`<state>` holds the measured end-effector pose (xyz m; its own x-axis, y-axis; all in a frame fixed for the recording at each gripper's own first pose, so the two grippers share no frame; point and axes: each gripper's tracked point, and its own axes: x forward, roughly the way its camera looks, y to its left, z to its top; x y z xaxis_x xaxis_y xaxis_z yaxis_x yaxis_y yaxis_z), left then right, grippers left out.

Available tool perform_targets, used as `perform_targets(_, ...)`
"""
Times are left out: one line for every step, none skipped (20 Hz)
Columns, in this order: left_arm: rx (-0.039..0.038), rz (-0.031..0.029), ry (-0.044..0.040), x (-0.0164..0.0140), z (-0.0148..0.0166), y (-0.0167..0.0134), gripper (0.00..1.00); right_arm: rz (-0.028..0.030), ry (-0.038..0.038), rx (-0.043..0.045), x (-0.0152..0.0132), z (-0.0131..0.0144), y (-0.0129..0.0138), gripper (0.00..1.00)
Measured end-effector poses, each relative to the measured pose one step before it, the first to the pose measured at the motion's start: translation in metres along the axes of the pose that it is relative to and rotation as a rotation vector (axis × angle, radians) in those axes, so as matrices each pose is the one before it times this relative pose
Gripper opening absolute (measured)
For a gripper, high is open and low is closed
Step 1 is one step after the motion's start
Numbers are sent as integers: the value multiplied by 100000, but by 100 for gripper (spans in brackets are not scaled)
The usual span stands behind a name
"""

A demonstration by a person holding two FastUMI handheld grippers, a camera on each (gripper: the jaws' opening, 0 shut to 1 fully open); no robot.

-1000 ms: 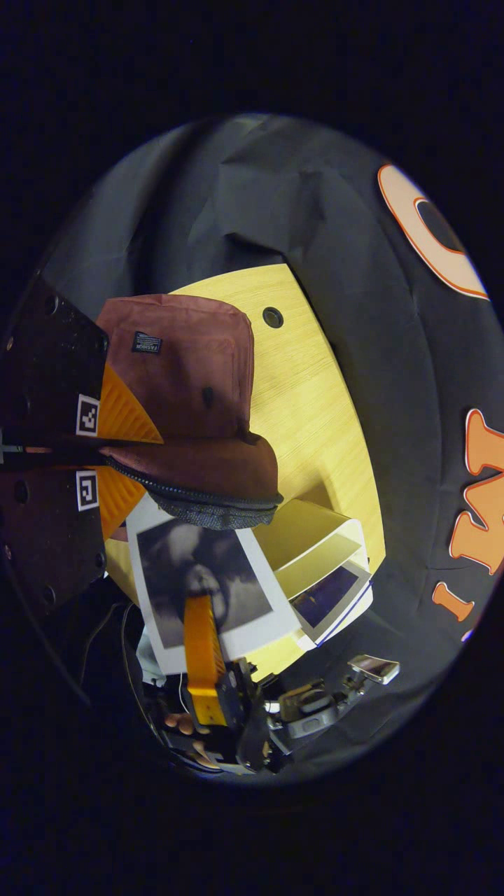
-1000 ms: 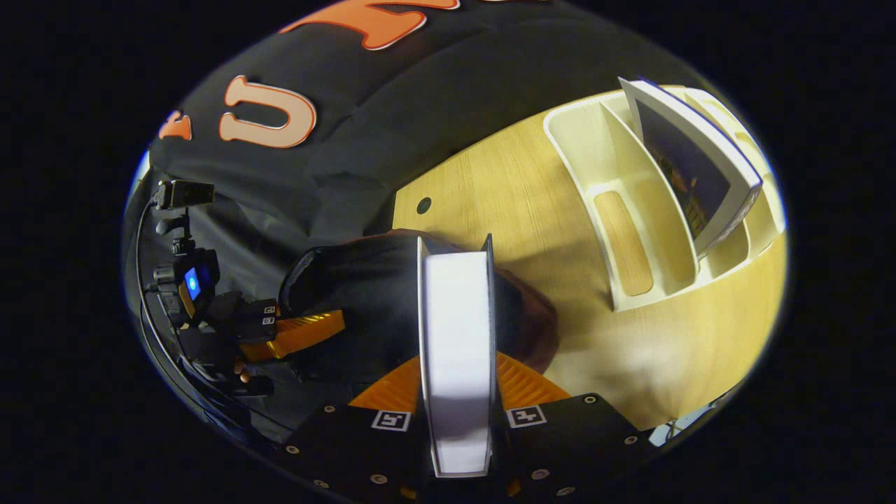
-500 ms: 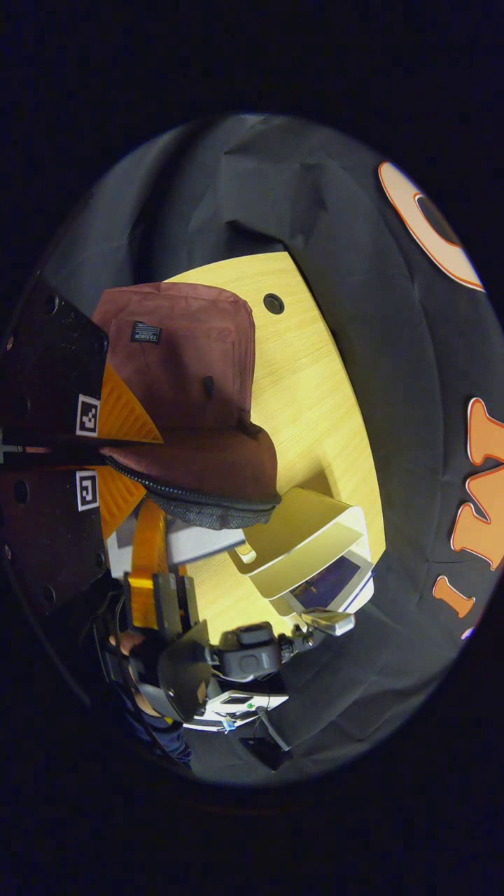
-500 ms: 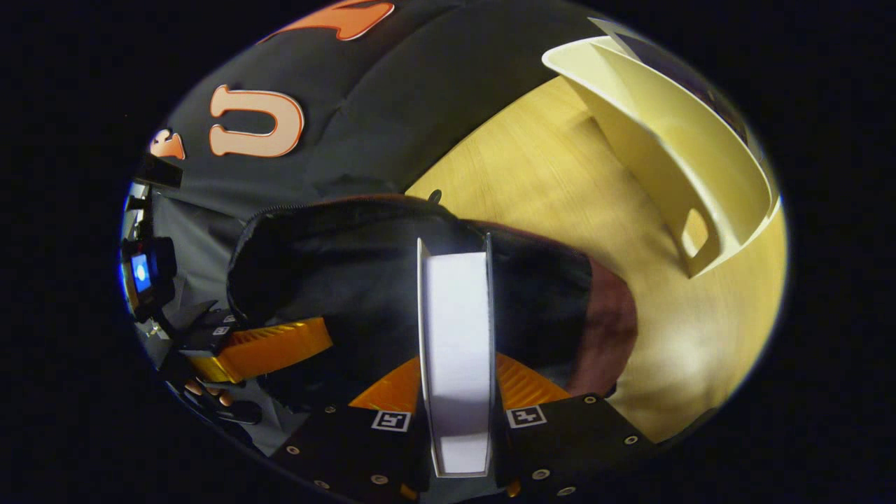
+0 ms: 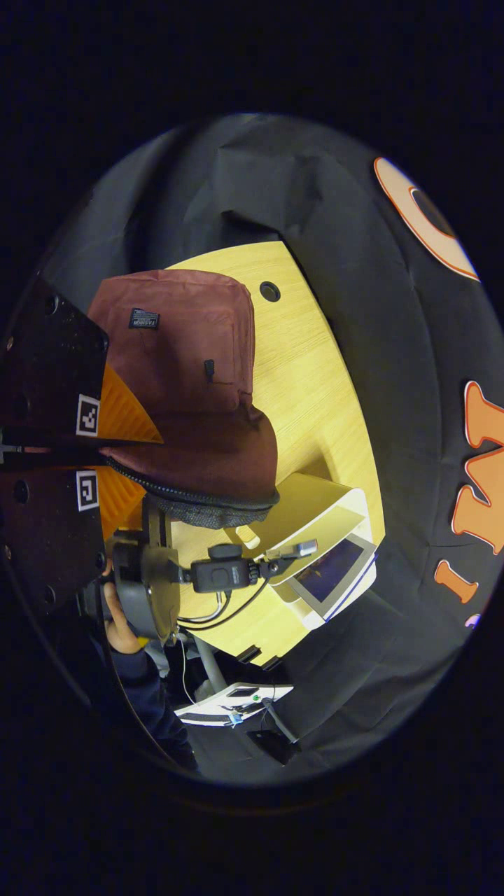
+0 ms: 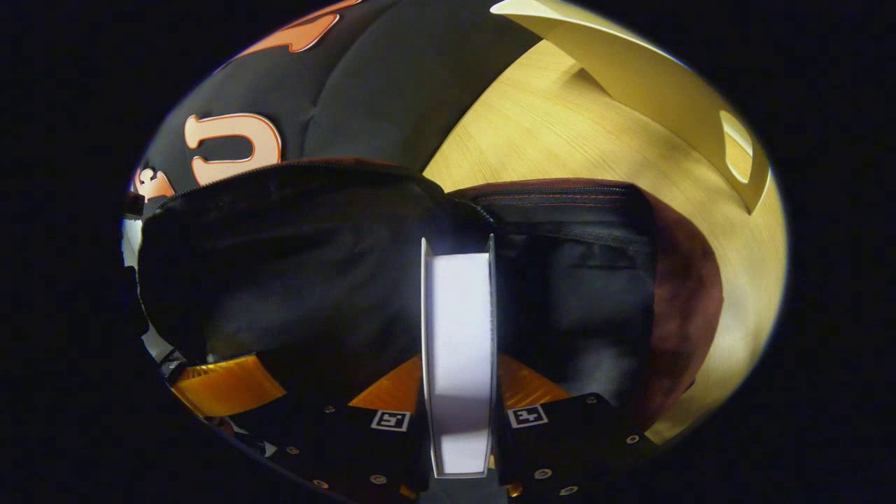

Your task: Open the schoolbag, grab two books from the bookshelf and put them into the schoolbag.

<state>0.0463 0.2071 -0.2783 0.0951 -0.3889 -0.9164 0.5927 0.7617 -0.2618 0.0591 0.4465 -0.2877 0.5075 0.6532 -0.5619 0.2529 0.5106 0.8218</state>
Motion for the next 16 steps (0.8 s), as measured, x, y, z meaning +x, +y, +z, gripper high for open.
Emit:
perform_targets(633, 304, -201, 5, -91, -146, 4, -363, -789, -189, 38, 164, -66, 36)
perform_targets(18, 259, 44, 211, -59, -104, 4, 136, -677, 60, -6, -107, 105, 36)
perform_targets(-53, 472, -180, 40, 41, 19, 4, 394, 12, 405, 49, -100, 24, 36)
perform_targets(-925, 373, 19, -12, -136, 164, 4, 213, 21, 679, -30, -52, 22, 37)
perform_targets(-960, 348, -139, -22, -24, 150, 4, -670, 713, -256, -13, -158, -202, 37)
perform_targets(-2001, -518, -78, 50, -43, 90, 4, -2102, 631, -330, -76, -196, -200, 38)
perform_targets(-926, -333, -48, -30, -80, 232, 4, -3589, 188, -1740, -98, 38, -535, 40)
perform_targets(-1121, 270, 7, 78, -152, 255, 4, -3637, 2649, -2102, 132, -479, -521, 46)
perform_targets(-560, -375, -182, 46, 89, -168, 4, -467, 4162, -3038, -613, -706, -141, 34)
perform_targets(73, -5, -300, 23, 103, 72, 4, -2630, 2038, -3179, -848, -544, -489, 65)
perform_targets(417, 34, -464, 42, 89, -182, 4, -3972, 1462, -4225, -900, -375, -1091, 73)
perform_targets(472, 421, -290, 41, -52, 65, 4, -4619, 764, -5051, -922, -238, -1392, 86)
perform_targets(74, 110, 55, 264, -36, -187, 4, -3172, 749, -3870, -1069, 68, -1191, 91)
perform_targets(161, -46, 260, -19, -157, -74, 4, -2016, 744, -3293, -1182, -100, -765, 95)
perform_targets(137, 77, -85, 182, 16, -51, 4, -2142, 690, -3085, -910, 145, -894, 96)
perform_targets(-29, 126, -61, 138, 12, -191, 4, -2547, -202, -2695, -1410, 334, -1181, 97)
